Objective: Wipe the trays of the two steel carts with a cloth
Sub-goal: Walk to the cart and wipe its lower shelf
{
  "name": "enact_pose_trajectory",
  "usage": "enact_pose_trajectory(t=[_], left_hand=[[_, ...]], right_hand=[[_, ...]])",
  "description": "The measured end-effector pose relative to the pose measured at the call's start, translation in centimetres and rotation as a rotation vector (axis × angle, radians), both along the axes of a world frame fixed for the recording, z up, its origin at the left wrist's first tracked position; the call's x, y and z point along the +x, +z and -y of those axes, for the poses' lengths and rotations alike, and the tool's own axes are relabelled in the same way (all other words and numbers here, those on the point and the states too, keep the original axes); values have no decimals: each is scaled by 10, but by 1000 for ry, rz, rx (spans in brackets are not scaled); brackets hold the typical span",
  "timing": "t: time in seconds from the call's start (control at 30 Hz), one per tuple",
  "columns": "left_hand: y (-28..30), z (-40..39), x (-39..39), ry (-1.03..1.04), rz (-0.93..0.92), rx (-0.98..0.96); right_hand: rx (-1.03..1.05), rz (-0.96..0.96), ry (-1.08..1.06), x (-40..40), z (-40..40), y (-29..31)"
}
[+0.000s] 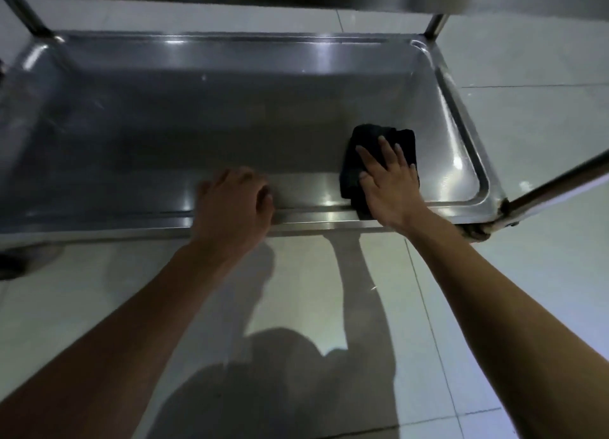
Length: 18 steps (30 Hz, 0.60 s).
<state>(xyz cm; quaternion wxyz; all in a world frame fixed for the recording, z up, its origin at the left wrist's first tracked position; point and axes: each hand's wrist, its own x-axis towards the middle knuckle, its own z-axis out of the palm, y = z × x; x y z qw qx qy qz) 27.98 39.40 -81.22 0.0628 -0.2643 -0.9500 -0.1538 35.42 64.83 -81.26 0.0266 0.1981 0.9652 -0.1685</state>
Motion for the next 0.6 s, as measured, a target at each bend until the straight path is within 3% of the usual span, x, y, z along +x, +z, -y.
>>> enact_pose_trajectory(t=[0.17, 0.37, 0.6], left_hand=[[2, 67, -19, 101, 6, -68], [-9, 107, -17, 14, -37, -47], [-10, 98, -9, 75, -13, -54]], right_hand=[[0, -28, 129, -61, 80, -4], [-12, -28, 290, -115, 165, -8], [-67, -31, 365, -111, 171, -7]])
